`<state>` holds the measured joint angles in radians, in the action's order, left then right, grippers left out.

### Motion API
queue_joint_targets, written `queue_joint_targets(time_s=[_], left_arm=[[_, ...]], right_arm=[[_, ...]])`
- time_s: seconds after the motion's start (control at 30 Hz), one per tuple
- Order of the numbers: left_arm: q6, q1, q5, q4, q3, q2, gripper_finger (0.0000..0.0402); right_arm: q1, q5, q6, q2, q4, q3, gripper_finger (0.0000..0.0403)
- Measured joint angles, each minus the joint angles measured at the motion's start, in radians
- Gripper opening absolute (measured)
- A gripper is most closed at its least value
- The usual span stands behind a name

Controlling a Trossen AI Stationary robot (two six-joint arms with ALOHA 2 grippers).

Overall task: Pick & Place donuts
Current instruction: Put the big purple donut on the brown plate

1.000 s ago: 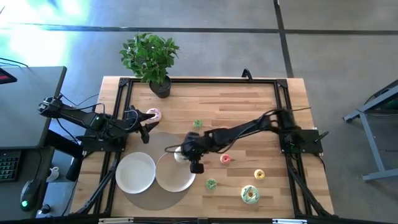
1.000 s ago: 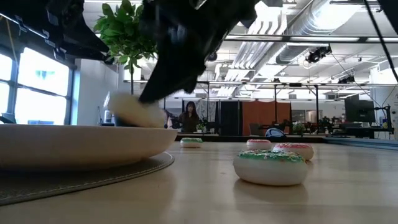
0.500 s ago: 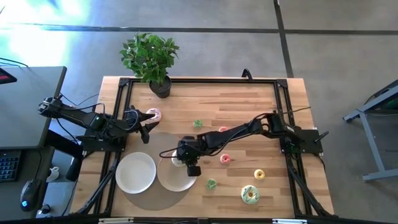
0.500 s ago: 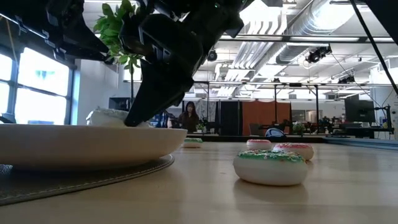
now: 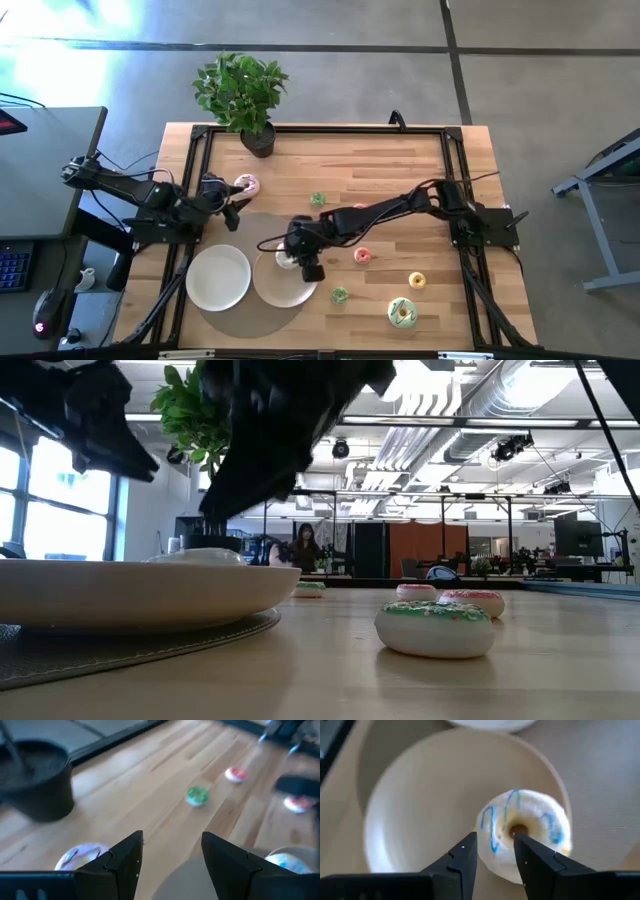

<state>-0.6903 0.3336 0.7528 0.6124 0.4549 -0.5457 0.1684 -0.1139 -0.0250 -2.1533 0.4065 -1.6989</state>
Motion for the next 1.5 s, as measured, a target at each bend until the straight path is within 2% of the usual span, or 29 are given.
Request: queue_joint_targets(time_s=[0.13, 0.27, 0.37, 0.5, 0.63, 0.87, 1.1, 1.23, 1.43, 1.5], left_arm=[[-0.12, 0.0, -0.006, 0.062, -0.003, -0.037, 0.0201], [-0.138, -0.001, 0.028, 0.061, -0.028, -0.1, 0.0201], [-0.224, -0.006, 0.055, 0.057, -0.042, -0.164, 0.0201], [-0.284, -0.076, 0.028, 0.046, -0.043, -0.265, 0.0201], [-0.266, -0.219, -0.076, 0.01, -0.043, -0.356, 0.0201], [-0.055, -0.482, -0.224, -0.095, -0.043, -0.486, 0.0201], [0.061, -0.581, -0.335, -0.193, -0.043, -0.566, 0.0197], [0.062, -0.584, -0.351, -0.201, -0.041, -0.61, 0.0154], [0.077, -0.583, -0.356, -0.209, -0.04, -0.629, 0.0034], [0.085, -0.583, -0.358, -0.198, -0.027, -0.625, 0.0012]], right_arm=[[-0.004, 0.047, 0.01, 0.086, 0.08, 0.0, 0.0126], [-0.014, 0.184, 0.048, 0.193, 0.228, 0.0, 0.0126], [-0.023, 0.304, 0.06, 0.273, 0.349, 0.0, 0.0126], [-0.046, 0.418, 0.06, 0.376, 0.479, 0.0, 0.0127], [-0.085, 0.436, 0.046, 0.455, 0.563, 0.0, 0.0126], [-0.153, 0.442, -0.025, 0.508, 0.576, 0.0, 0.0126], [-0.185, 0.439, -0.024, 0.498, 0.577, 0.002, 0.0126], [-0.189, 0.438, -0.022, 0.499, 0.555, 0.036, 0.0126], [-0.188, 0.445, -0.02, 0.499, 0.534, 0.119, 0.0126], [-0.188, 0.441, -0.033, 0.498, 0.532, 0.142, 0.0126]])
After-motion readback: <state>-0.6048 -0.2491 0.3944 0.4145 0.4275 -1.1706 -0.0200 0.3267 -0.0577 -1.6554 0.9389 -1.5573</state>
